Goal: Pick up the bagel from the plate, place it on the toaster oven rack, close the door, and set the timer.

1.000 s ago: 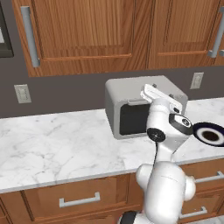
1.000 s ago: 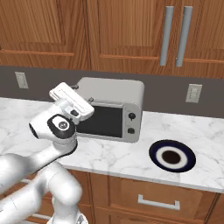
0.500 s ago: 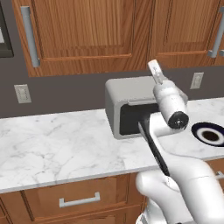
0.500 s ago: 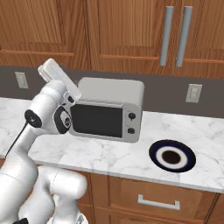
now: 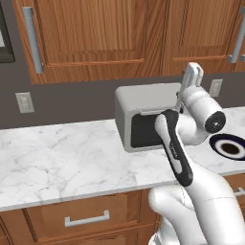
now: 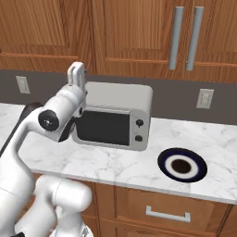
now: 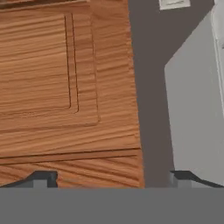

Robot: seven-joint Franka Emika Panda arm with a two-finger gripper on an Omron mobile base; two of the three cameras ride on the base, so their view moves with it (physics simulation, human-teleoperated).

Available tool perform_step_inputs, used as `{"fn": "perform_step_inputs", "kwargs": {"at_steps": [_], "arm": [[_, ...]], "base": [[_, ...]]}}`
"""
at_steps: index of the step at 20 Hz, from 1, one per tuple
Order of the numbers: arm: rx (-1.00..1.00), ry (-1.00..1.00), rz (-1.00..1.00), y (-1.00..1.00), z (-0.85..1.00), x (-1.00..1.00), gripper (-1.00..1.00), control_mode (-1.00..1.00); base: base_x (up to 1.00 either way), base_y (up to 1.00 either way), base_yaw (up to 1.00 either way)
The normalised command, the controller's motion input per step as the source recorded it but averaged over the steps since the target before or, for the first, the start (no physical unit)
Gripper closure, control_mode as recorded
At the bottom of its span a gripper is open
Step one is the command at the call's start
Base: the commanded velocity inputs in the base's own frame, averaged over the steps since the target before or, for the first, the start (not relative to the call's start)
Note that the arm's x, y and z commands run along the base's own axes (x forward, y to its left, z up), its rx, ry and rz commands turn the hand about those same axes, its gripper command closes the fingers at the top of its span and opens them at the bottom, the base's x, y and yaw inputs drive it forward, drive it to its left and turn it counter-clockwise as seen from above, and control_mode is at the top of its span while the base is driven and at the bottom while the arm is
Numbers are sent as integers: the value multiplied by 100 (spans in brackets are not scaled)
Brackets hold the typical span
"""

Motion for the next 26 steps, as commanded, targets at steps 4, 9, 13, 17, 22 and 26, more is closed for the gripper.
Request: {"fn": "perform_step_inputs", "kwargs": {"at_steps": [4,9,13,17,22,26], "arm": [[99,64,2,0,8,-5,-100,-100],[67,74,0,2,39,-14,-100,-100],[45,80,-1,0,16,-21,-100,-100],[10,62,-21,0,-45,-21,-100,-100],[15,11,-10,0,-99,-18,-100,-100],[-2,-17,40,2,-100,-18,-100,-100]], "base": [[0,0,0],[0,0,0],[0,0,0],[0,0,0],[0,0,0],[0,0,0]]}}
